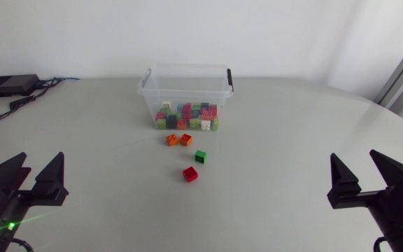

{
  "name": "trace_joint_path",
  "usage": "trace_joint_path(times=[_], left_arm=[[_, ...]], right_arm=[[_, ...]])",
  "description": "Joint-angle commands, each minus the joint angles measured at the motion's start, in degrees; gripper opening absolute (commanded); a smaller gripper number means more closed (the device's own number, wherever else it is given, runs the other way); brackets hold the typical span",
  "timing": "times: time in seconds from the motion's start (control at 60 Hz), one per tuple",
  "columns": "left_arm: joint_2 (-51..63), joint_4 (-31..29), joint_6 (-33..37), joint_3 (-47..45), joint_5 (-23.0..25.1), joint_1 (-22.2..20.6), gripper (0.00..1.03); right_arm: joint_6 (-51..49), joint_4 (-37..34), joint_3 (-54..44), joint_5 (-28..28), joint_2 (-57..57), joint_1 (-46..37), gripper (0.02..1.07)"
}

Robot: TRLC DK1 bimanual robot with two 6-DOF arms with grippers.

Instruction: Place the duplo bricks in the container

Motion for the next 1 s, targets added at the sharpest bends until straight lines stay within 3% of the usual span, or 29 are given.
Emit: trace_joint_path(times=[0.0, 0.583, 0.983], left_arm=[[-0.6, -0.2, -1.2, -1.0, -0.1, -0.4, 0.99], [1.5, -0.3, -1.7, 2.1, -0.1, -0.9, 0.97], [32.2, 1.4, -2.8, 19.6, -0.1, -6.9, 0.97]], right_arm=[[0.6, -0.3, -1.3, -0.1, -0.3, 0.7, 1.03], [0.4, -0.5, 1.7, -0.6, 0.2, 0.7, 1.03], [0.4, 0.0, 13.7, -1.9, 19.2, 0.8, 1.03]])
